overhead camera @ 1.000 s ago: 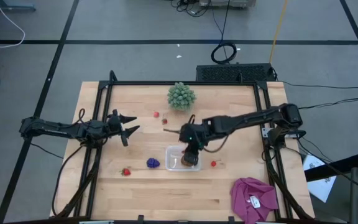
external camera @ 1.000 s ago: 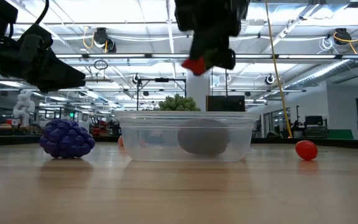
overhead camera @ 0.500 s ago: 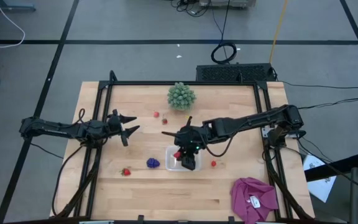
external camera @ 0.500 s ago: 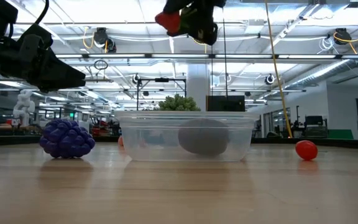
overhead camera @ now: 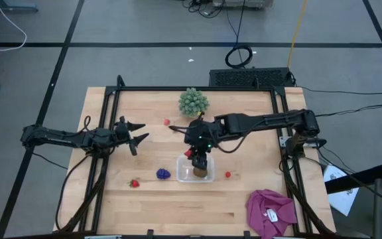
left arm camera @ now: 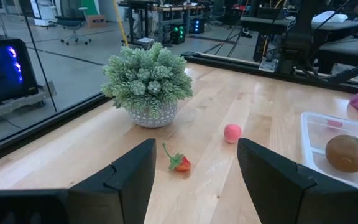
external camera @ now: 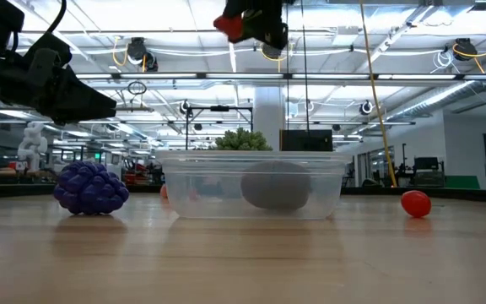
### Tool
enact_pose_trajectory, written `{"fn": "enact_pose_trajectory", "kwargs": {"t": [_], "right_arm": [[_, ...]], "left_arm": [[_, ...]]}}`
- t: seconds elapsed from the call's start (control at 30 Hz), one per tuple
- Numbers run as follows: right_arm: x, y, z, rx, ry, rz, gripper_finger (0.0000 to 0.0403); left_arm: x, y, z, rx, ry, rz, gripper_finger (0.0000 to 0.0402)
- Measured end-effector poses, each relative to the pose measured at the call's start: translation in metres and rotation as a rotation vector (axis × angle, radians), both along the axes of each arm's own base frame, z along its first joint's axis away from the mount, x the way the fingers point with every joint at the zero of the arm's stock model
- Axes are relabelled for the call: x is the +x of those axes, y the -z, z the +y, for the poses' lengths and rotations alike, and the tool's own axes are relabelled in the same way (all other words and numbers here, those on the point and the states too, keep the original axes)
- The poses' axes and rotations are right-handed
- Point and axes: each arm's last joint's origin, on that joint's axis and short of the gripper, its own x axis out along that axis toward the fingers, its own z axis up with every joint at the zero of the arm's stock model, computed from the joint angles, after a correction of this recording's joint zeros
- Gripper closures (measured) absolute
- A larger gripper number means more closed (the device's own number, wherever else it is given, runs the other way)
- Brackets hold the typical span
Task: Pick and placing Produce into tupperware
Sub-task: Put the right red strawberry into the transparent bin
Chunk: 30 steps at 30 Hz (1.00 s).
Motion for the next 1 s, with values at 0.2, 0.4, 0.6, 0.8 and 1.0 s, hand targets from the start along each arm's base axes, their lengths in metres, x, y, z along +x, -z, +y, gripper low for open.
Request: {"fn": "enact_pose_trajectory", "kwargs": {"t": [0.2,0.4,0.6,0.8,1.0], "right_arm": [[0.014,0.040,0.002,-0.013,-0.010,0.150,0.0252],[0.025,0.079,0.003,-0.022,-0.026,0.282,0.0252],[0.031,0.101,0.004,-0.013,-0.058,0.341,0.0252],[0.029,0.102,0.005,-0.015,-0.060,0.357,0.0252],[0.027,0.105,0.008,-0.019,-0.066,0.369,0.0252]], "left_arm": [[0.000,0.000,0.000,0.001,0.000,0.000,0.0172],[0.000,0.000,0.000,0.001,0.000,0.000,0.0172],[0.000,0.000,0.000,0.001,0.000,0.000,0.0172],[0.000,0.000,0.000,0.002,0.000,0.001,0.0172],[0.000,0.000,0.000,0.003,0.001,0.001,0.0172]]}}
